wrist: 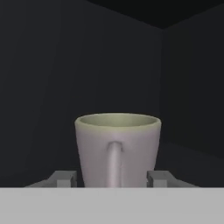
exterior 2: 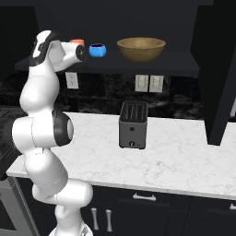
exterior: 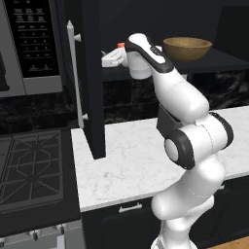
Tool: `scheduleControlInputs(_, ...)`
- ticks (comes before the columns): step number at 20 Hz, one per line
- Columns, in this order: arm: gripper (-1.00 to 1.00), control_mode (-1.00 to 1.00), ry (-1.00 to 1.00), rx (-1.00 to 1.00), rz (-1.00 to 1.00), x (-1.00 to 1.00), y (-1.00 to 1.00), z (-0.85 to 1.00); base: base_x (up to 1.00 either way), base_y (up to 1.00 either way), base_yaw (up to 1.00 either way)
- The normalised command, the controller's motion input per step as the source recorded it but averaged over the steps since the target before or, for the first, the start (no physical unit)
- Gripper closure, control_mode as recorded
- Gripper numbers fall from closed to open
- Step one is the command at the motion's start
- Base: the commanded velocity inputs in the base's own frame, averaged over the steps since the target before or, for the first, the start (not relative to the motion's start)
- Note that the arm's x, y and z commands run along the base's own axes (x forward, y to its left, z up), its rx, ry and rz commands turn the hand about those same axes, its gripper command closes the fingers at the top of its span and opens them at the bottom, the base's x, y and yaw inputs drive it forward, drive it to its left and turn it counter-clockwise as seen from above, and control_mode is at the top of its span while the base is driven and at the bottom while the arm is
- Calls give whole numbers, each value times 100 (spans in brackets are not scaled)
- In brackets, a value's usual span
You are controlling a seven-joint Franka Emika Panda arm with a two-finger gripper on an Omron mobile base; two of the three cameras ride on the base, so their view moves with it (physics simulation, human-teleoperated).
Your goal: Gather all objects into one cabinet and sort the glasses and bowls to opposite sides.
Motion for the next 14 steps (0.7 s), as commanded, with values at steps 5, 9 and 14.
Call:
scheduleControlInputs(5,-100,-100,0,0,0,-15,0,9,0,0,0)
scheduleControlInputs(9,-100,-100,0,0,-2,-34,0,15,0,0,0)
scheduleControlInputs(14,-100,-100,1,0,-7,-42,-6,20,0,0,0)
